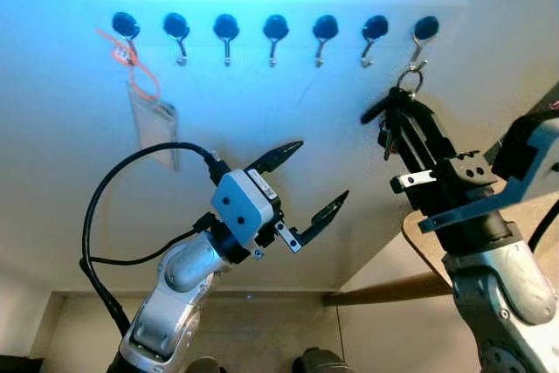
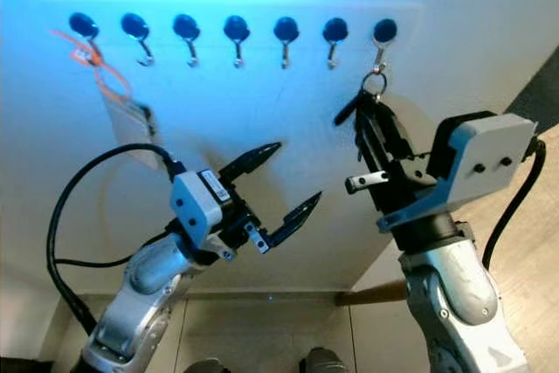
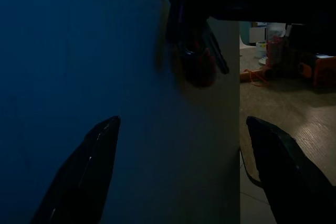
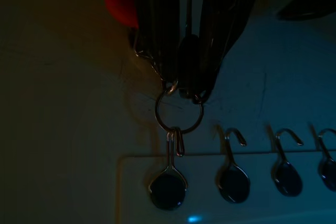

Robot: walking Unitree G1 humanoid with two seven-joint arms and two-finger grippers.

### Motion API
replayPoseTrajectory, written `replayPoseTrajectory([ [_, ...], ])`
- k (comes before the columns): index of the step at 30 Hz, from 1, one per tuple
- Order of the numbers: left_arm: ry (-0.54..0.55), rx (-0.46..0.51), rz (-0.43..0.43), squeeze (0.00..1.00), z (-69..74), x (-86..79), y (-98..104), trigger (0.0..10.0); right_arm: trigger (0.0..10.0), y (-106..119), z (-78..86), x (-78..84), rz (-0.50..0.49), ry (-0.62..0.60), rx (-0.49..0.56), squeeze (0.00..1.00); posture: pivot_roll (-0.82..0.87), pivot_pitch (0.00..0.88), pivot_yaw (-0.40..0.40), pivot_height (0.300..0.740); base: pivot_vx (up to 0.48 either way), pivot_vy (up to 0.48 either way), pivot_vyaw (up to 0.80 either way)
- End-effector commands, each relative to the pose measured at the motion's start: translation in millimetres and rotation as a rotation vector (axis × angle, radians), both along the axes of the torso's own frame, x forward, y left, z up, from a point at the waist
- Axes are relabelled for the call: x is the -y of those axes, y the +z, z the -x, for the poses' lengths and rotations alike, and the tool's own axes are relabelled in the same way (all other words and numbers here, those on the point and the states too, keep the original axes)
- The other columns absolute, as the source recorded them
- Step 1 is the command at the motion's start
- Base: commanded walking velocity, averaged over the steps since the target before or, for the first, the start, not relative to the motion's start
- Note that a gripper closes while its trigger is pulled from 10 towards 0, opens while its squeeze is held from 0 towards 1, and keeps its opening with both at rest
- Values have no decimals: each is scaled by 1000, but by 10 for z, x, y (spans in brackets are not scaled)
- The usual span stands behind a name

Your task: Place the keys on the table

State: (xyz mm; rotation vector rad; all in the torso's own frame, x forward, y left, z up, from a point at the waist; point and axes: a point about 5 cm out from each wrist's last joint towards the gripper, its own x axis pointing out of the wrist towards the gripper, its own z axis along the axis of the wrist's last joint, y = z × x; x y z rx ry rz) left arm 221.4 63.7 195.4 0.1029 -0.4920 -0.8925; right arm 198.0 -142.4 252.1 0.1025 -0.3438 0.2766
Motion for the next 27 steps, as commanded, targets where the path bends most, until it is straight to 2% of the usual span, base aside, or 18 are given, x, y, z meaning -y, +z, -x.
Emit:
replayPoseTrajectory([
  [1,-11,4,-6,0,18,-3,5,10000,10000,-354,-73,-8,10,18,-211,0,20,117,-20,740,0,0,0],
  [2,-11,4,-6,0,18,-3,5,10000,10000,-354,-73,-8,10,18,-211,0,20,117,-20,740,0,0,0],
  [3,-11,5,-6,0,18,-1,7,10000,10000,-344,-72,-7,9,16,-201,125,20,117,-20,740,0,0,0],
  [4,-11,5,-6,0,17,0,8,10000,10000,-338,-71,-6,9,15,-194,518,20,116,-19,740,0,0,0],
  [5,-11,5,-6,0,17,0,9,10000,10000,-328,-70,-6,11,12,-181,843,20,117,-18,740,0,0,0],
  [6,-11,5,-6,0,16,0,9,10000,10000,-323,-68,-6,12,11,-173,1000,20,117,-18,740,0,0,0],
  [10,-9,5,-7,0,14,-4,8,10000,10000,-288,-73,-14,12,11,-143,1000,20,119,-18,740,0,0,0],
  [11,-6,4,-9,0,9,-9,4,10000,10000,-259,-76,-20,12,11,-113,0,20,119,-18,740,0,0,0],
  [15,27,-12,-16,0,-41,-32,-35,10000,10000,-251,-57,-12,2,4,-38,0,15,122,-23,740,0,0,0],
  [22,68,-71,-29,0,-125,-98,-157,10000,10000,-415,-23,47,21,-41,-28,0,8,119,-29,740,0,0,0],
  [23,90,-144,-59,0,-164,-174,-316,10000,10000,-464,-25,56,43,-57,-16,0,3,118,-35,740,0,0,0],
  [25,99,-169,-67,0,-174,-201,-368,10000,10000,-476,-26,56,53,-61,-11,0,3,118,-35,740,0,0,0],
  [27,165,-237,-76,0,-228,-302,-494,10000,10000,-515,-51,52,92,-66,-6,0,-4,118,-41,740,0,0,0],
])
